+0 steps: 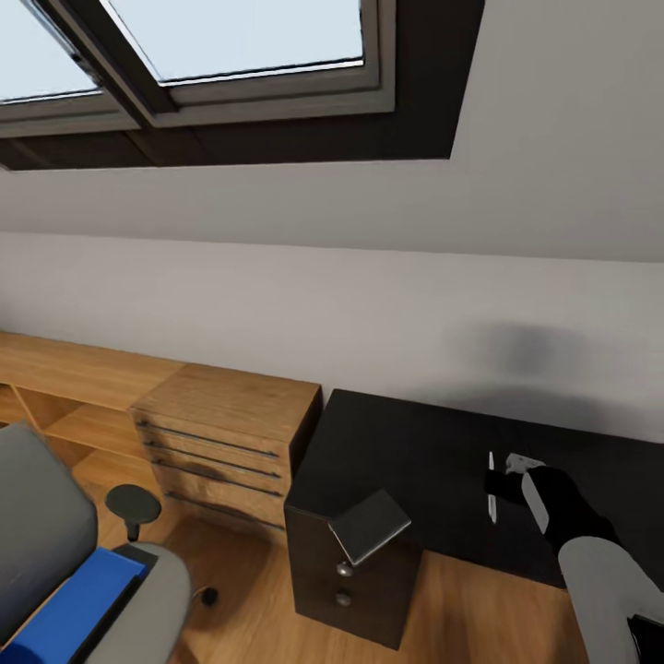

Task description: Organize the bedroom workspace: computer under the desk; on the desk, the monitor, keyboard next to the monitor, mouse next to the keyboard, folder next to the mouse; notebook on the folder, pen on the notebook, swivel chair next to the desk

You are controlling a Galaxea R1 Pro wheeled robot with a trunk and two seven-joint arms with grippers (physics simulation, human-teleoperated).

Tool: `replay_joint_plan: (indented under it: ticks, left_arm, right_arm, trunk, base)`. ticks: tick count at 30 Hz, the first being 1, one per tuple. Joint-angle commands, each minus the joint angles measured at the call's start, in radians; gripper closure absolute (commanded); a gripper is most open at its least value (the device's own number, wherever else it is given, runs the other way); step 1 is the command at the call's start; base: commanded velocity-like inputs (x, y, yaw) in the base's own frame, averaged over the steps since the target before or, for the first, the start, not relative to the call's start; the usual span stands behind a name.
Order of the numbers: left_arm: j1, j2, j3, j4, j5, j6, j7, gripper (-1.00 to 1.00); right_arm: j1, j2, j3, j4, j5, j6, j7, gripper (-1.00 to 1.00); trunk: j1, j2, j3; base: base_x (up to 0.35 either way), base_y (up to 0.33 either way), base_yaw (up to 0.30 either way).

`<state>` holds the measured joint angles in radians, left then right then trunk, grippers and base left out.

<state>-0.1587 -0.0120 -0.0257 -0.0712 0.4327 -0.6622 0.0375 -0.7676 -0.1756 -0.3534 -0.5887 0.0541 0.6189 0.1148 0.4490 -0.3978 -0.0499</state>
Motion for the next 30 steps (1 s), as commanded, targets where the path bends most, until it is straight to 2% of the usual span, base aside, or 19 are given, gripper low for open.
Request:
replay_joint_plan:
  ticks: [1, 11, 30]
  left_arm:
    - [-0.001, 0.0, -0.003, 0.0, 0.001, -0.003, 0.004, -1.0]
    - [-0.001, 0.0, -0.003, 0.001, 0.001, -0.002, 0.004, -1.0]
    - [-0.001, 0.0, -0.003, 0.001, 0.0, -0.002, 0.004, -1.0]
  right_arm:
    - [-0.001, 0.0, -0.004, 0.001, 0.004, 0.003, 0.008, 1.0]
    - [-0.001, 0.0, -0.005, 0.009, 0.001, -0.004, 0.011, 1.0]
    - [-0.001, 0.004, -0.004, 0.022, 0.001, -0.005, 0.011, 1.0]
  trunk:
    - [0.001, -0.002, -0.002]
    - [0.001, -0.002, -0.001]
    - [0.001, -0.002, 0.02]
  base:
    - [0.199, -0.154, 0.0]
    - [0.073, -0.055, -0.022]
    - [0.001, -0.001, -0.17]
